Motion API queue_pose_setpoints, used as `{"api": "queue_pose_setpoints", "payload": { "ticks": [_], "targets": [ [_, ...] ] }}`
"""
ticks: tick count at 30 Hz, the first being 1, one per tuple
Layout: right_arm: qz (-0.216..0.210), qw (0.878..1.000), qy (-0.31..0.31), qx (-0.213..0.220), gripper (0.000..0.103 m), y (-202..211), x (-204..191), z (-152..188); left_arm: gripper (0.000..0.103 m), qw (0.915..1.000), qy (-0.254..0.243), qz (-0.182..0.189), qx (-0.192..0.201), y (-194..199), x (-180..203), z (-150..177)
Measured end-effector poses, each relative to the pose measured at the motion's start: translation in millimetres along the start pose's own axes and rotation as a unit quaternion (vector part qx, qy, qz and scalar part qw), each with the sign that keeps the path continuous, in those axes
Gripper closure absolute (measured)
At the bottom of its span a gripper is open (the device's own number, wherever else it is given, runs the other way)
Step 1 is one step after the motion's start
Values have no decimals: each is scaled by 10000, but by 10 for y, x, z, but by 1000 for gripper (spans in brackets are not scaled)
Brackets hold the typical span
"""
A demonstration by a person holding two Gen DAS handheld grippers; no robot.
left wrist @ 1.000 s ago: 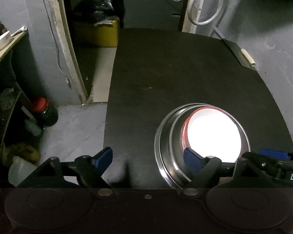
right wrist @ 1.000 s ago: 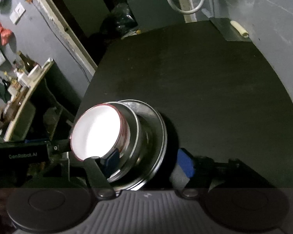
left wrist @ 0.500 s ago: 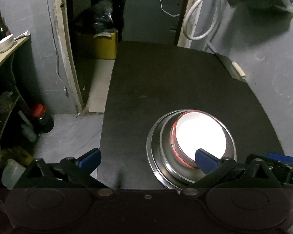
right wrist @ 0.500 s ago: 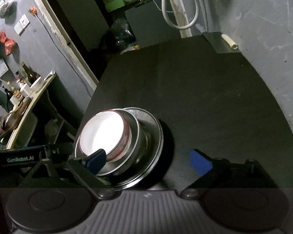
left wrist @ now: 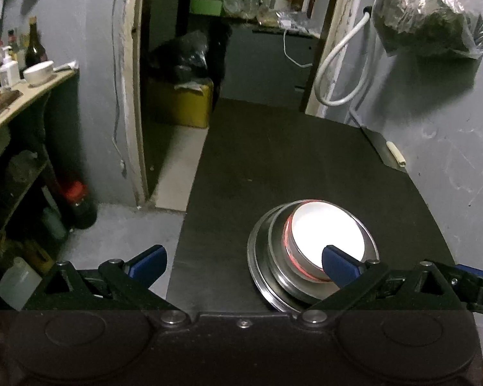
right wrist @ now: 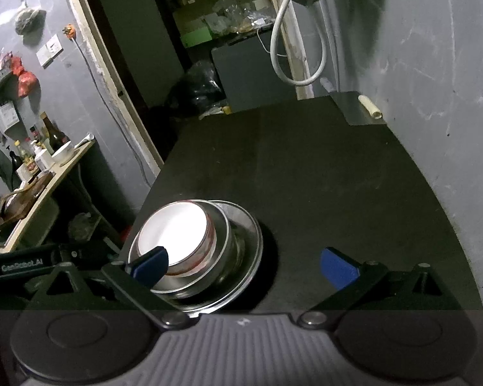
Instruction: Organize plates and bowls
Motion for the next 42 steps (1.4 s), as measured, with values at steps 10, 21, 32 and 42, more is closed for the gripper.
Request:
{"api": "queue_pose_setpoints", "payload": {
  "ticks": [10,21,32,42],
  "targets": [
    [152,9995,-245,83,0,119,22,98,1,9999,-96,-47,87,206,-31,106],
    [391,9990,-130,168,0,245,-138,81,1,9989,-397,255,66,285,-90,123],
    [1034,9939,-142,363,0,537,-381,96,1,9939,-848,669,240,471,-240,86],
    [1416,9888,-158,448,0,784,-664,324,1,9876,-1188,991,260,606,-477,237]
  ]
}}
Point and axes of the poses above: each gripper's, at about its wrist camera, not at the fingertips, and y roughly against the way its jaws point, x to its right, z to its underside, the point moved 9 cm from there along -y, roughly the way its jaws point, and after that the axes turned 15 degrees about y, right-handed, at the moved point
